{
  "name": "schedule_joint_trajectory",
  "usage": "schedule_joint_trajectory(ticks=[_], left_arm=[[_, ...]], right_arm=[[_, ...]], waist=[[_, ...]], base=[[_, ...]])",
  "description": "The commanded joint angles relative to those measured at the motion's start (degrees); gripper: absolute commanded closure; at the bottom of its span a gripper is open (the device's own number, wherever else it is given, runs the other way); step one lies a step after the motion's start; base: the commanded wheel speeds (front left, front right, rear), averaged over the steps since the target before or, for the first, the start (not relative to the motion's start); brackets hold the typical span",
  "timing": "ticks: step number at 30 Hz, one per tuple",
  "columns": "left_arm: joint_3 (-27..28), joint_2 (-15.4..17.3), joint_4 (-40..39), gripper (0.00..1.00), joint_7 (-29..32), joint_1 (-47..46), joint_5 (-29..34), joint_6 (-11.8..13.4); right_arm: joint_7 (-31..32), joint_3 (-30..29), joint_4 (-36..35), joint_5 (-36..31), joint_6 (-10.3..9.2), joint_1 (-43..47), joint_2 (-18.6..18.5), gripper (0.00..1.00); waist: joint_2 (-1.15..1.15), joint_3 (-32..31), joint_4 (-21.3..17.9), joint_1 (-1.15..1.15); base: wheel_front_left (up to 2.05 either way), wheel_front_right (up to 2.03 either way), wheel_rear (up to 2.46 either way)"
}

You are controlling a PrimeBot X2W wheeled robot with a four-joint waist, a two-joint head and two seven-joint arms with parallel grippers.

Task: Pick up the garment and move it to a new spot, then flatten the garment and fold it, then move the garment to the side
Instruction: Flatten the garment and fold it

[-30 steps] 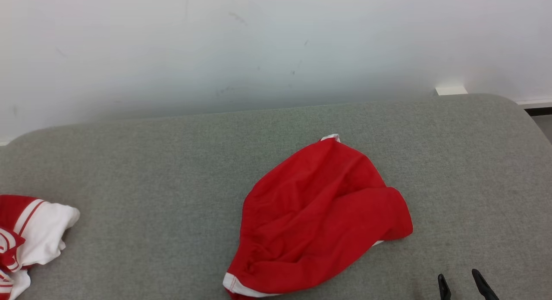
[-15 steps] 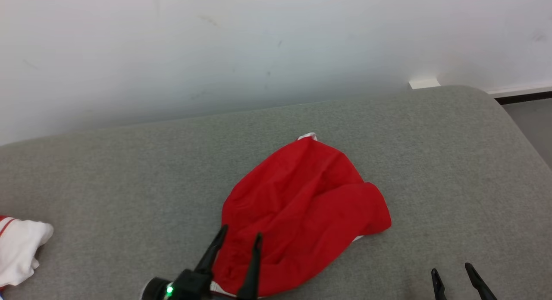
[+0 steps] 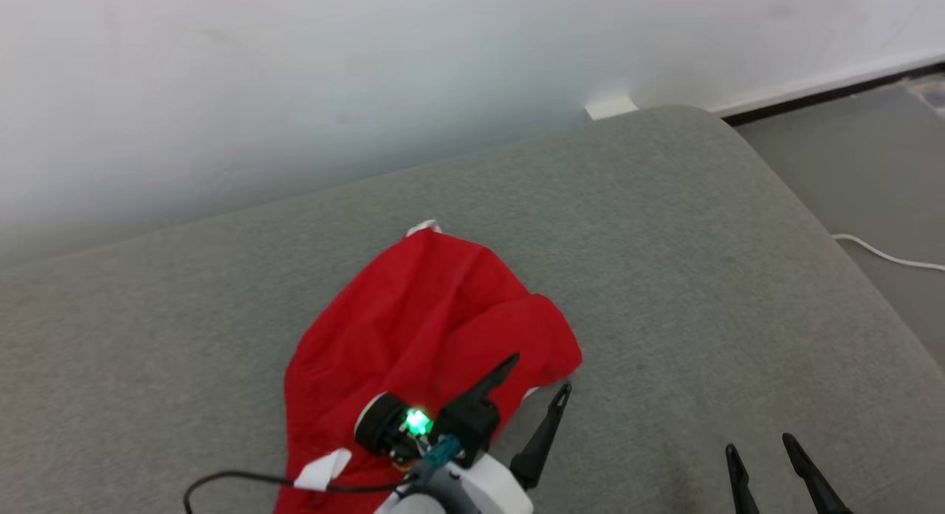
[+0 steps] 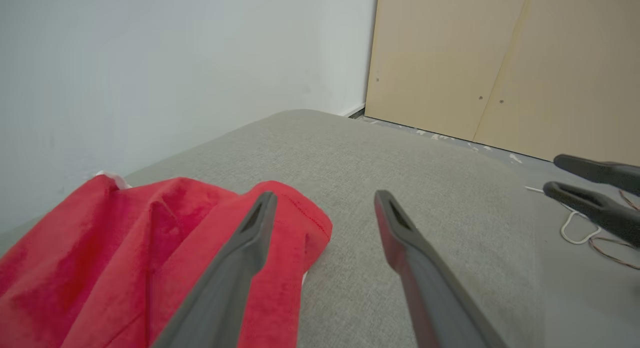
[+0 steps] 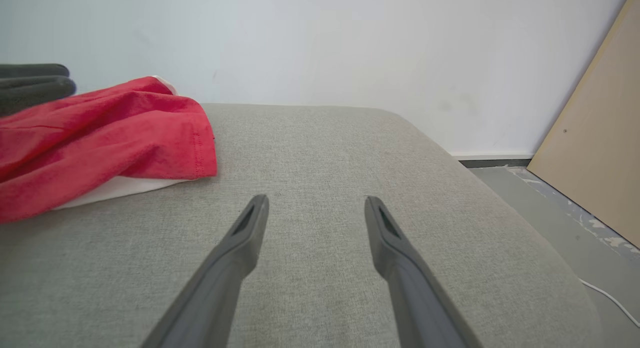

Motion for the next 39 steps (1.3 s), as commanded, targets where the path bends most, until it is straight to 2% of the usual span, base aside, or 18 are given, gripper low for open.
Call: schedule_joint_trajectory(ticks=[1,10,15,16,17,18,22,29,39], left_arm=[[-0.7,0.3,1.2,0.0,0.0,-1.6,-1.8,1.0],[-7.7,0.3,14.5,0.0,3.8,-10.8,-4.6,6.2],[-10.2,0.3,20.2,0.0,4.6,-13.1,-6.6,6.9],[-10.5,0.3,20.9,0.52,4.4,-13.4,-7.1,7.1],[-10.9,0.3,21.4,0.85,4.3,-13.6,-7.9,7.1],[-11.2,0.3,21.8,1.0,4.1,-13.6,-8.9,6.9],[-12.3,0.3,21.8,1.0,2.7,-13.9,-11.8,7.0],[-14.4,0.3,17.2,1.0,1.4,-13.0,-17.4,6.4],[-18.7,0.3,9.8,1.0,4.5,-10.8,-24.8,1.3]], right_arm=[[0.0,0.1,-0.1,0.8,-0.15,-0.5,-0.1,0.0],[0.0,0.5,0.3,1.2,-0.15,-1.6,-0.1,0.0],[0.0,0.9,0.5,1.3,-0.15,-2.1,-0.1,0.0],[0.0,0.9,0.5,1.3,-0.15,-2.2,-0.1,0.0],[0.0,0.9,0.5,1.3,-0.15,-2.2,-0.1,0.0],[0.0,0.8,0.5,1.4,-0.15,-2.2,-0.1,0.0],[0.0,0.6,0.5,1.4,-0.15,-2.0,-0.1,0.0],[0.0,0.1,0.4,1.5,-0.15,-0.9,-0.1,0.0],[0.1,-0.6,0.3,0.7,-0.15,-0.5,-0.1,0.0]], waist=[[0.0,1.1,-2.0,0.0],[0.0,2.4,-4.9,0.0],[0.0,2.4,-5.6,0.0],[0.0,2.4,-5.7,0.0],[0.0,2.4,-5.7,0.0],[0.0,2.5,-5.7,0.0],[0.0,2.4,-5.5,0.0],[0.0,1.9,-4.6,0.0],[0.0,1.8,-2.7,0.0]], base=[[0.0,0.0,0.0],[0.0,0.0,0.0],[0.0,0.0,0.0],[0.0,0.0,0.0],[0.0,0.0,0.0],[0.0,0.0,0.0],[0.0,0.0,0.0],[0.0,0.0,0.0],[0.0,0.0,0.0]])
